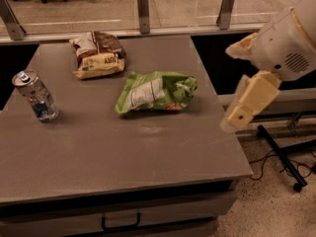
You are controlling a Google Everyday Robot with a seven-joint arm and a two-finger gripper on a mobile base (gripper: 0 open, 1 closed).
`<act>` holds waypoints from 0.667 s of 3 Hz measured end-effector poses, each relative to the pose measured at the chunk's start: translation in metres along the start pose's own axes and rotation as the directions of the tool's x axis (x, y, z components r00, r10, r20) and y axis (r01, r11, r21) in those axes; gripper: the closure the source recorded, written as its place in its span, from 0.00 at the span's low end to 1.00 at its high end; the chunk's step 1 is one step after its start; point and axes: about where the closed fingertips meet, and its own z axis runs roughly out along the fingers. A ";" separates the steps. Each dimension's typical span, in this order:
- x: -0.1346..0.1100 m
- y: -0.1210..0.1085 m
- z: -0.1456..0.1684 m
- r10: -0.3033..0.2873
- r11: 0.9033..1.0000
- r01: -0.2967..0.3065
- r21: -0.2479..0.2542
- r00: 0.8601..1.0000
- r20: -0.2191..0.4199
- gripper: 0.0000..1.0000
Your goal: Move redbull can near brown chip bag
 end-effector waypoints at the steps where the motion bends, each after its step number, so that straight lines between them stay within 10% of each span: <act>1: -0.049 0.012 0.044 0.018 0.998 -0.005 -0.060 0.976 0.216 0.00; 2: -0.116 0.020 0.082 0.027 0.993 0.025 -0.117 0.906 0.423 0.00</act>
Offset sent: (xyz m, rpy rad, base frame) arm 0.0346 0.2291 0.0025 0.7082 -0.0225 0.2278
